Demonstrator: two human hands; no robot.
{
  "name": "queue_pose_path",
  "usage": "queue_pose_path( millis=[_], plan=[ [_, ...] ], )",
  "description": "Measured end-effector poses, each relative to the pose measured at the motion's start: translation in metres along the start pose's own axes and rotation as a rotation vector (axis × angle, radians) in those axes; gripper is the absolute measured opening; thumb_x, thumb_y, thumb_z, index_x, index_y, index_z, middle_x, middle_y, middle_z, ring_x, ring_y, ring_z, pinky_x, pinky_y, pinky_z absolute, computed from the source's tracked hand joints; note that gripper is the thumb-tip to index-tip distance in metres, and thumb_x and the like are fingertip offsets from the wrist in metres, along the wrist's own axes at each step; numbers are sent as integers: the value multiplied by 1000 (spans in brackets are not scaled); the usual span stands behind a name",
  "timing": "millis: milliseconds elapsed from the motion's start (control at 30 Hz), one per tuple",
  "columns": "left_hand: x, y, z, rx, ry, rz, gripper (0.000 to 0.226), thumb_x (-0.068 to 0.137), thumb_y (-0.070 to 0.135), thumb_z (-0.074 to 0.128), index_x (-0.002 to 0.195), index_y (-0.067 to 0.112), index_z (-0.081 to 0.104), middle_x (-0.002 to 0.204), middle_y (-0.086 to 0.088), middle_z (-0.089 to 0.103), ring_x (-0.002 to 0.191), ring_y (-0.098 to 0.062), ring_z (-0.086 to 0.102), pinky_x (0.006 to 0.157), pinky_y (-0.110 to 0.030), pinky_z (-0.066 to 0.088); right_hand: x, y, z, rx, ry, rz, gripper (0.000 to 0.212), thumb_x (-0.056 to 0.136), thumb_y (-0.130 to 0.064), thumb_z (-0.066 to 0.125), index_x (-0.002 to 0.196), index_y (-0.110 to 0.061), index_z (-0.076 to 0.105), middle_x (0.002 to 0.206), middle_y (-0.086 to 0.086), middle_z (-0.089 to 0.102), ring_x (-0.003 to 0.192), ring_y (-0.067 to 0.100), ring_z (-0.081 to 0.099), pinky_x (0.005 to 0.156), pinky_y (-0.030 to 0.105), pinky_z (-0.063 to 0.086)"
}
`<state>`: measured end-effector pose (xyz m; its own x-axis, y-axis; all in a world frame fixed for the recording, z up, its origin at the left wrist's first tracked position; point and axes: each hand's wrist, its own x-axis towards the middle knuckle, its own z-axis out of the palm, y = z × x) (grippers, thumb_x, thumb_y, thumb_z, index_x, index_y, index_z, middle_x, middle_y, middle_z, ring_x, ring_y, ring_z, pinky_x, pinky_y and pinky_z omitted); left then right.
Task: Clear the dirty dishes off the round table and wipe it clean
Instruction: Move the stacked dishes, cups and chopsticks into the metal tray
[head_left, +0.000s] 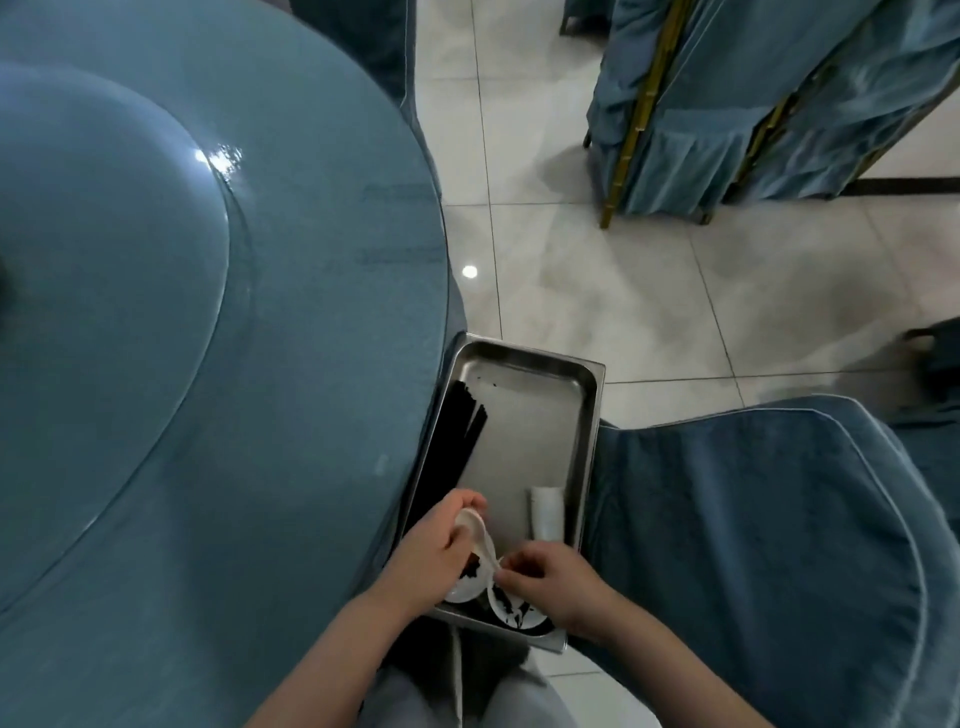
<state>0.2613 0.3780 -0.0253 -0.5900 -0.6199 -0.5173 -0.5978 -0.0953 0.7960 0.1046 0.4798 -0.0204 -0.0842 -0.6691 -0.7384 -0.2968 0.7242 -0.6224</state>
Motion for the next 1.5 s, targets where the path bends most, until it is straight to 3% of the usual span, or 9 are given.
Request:
queue_pose_path(
  millis=[133,333,467,567,767,1000,1167,1333,1500],
  plan=[
    [25,-33,19,191,52,-69,48,95,21,51,142,25,39,142,6,45,123,-10,48,103,-26,39,38,40,9,-51,128,97,12,91,-39,64,86,-28,66,83,-6,69,76,9,64,61,19,47],
    [49,-89,39,539,33,-90,51,92,21,49,141,24,37,145,6,38,134,-14,31,112,-29,30,120,94,28,-221,251,158,22,96,-34,55,81,-17,55,70,-7,54,69,13,55,61,28,43],
    [57,-121,49,662,83,-96,53,90,27,49,142,23,38,147,7,38,138,-15,29,115,-32,27,176,118,40,-403,181,153,22,99,-27,47,101,-10,61,100,9,65,94,27,63,66,28,39],
    [62,-140,55,677,72,-145,55,89,28,50,143,24,38,149,6,37,140,-16,27,115,-35,25,210,129,46,-581,105,91,24,97,-19,50,116,-10,59,118,12,63,103,27,63,77,32,47],
    [64,-163,62,666,66,-170,57,85,29,48,141,20,44,147,3,43,138,-19,33,113,-40,30,236,135,47,-817,19,122,29,99,-6,41,125,-7,54,129,14,57,114,29,60,89,36,49],
    [61,-154,67,649,67,-161,57,90,24,51,145,18,36,152,2,36,141,-16,27,117,-30,19,229,124,46,-939,-38,176,28,94,-5,50,118,-8,64,123,10,64,111,27,63,86,34,52],
    [54,-119,62,673,85,-50,53,91,23,47,144,19,38,148,3,39,141,-16,26,116,-25,12,200,103,37,-877,64,96,29,95,-15,47,123,-11,54,123,8,60,110,27,60,79,33,48],
    [43,-73,50,726,112,37,56,93,25,47,146,19,31,152,3,31,144,-17,19,118,-27,7,147,74,14,-865,161,-31,34,98,-34,44,125,-14,50,124,9,57,114,29,51,87,36,41],
    [21,-34,38,777,109,94,58,93,29,41,149,20,28,154,3,29,145,-18,18,119,-31,10,90,40,-17,-810,301,-92,38,95,-33,46,128,-16,51,125,6,58,115,26,52,96,36,41]
  ],
)
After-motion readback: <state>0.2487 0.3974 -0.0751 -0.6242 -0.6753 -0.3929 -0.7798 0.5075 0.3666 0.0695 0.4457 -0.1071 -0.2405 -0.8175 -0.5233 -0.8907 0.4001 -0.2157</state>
